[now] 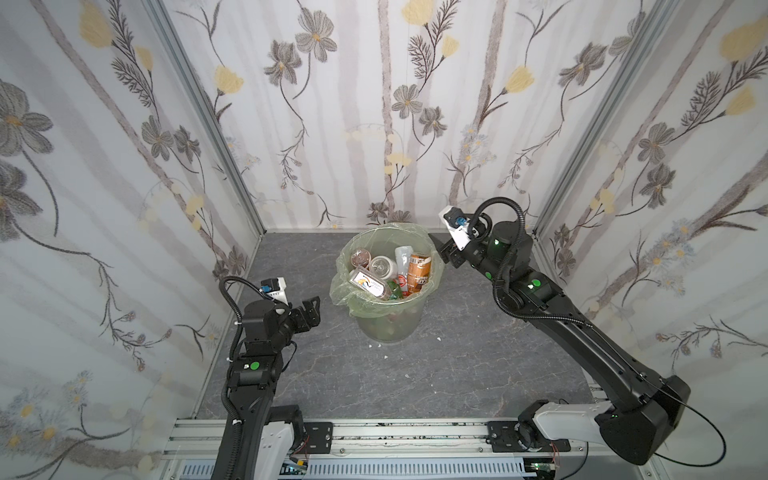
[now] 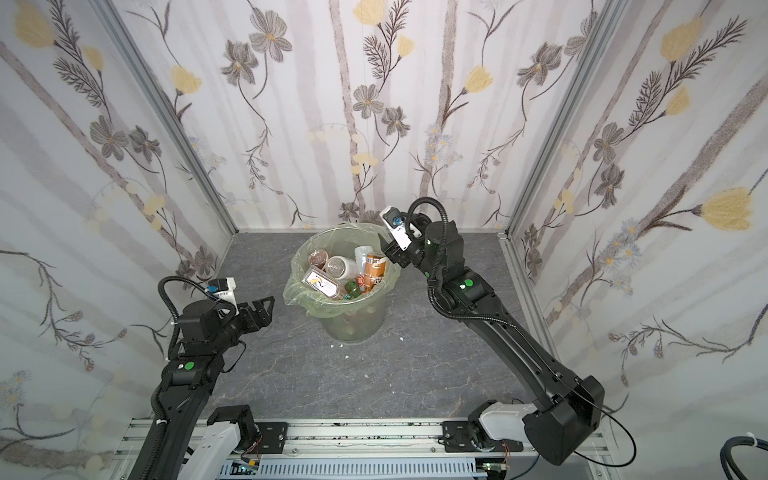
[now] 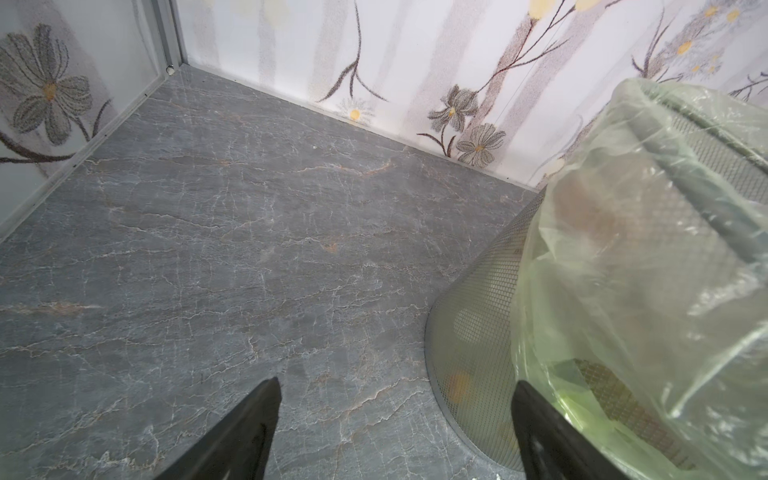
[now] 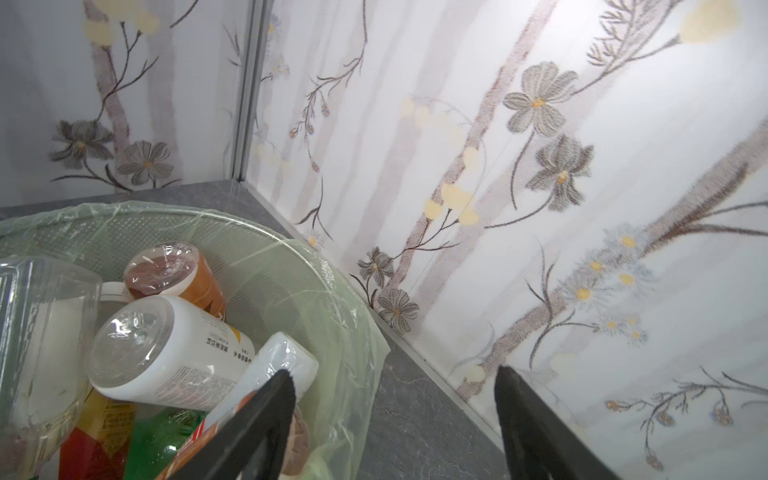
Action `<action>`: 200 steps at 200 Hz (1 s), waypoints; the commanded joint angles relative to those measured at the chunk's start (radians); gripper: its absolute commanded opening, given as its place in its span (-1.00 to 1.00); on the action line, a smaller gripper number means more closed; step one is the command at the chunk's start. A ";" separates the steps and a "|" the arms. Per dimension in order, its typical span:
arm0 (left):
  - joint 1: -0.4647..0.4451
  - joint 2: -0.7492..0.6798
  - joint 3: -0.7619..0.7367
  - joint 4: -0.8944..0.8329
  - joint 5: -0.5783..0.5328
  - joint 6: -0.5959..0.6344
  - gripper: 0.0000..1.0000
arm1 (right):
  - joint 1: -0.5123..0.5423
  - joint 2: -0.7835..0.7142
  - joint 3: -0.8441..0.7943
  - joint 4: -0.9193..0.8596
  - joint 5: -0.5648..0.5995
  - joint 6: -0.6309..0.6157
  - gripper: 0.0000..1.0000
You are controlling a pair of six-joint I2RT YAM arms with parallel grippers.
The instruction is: Put the plastic bottles in the bin
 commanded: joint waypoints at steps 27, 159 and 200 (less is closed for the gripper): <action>-0.001 0.046 -0.030 0.184 -0.092 -0.106 0.81 | -0.133 -0.164 -0.268 0.227 0.024 0.246 0.70; -0.002 0.402 -0.286 0.851 -0.337 0.016 0.92 | -0.429 -0.344 -0.886 0.616 0.319 0.454 0.99; -0.016 0.535 -0.305 1.048 -0.333 0.139 0.95 | -0.481 -0.224 -1.004 0.852 0.404 0.466 0.99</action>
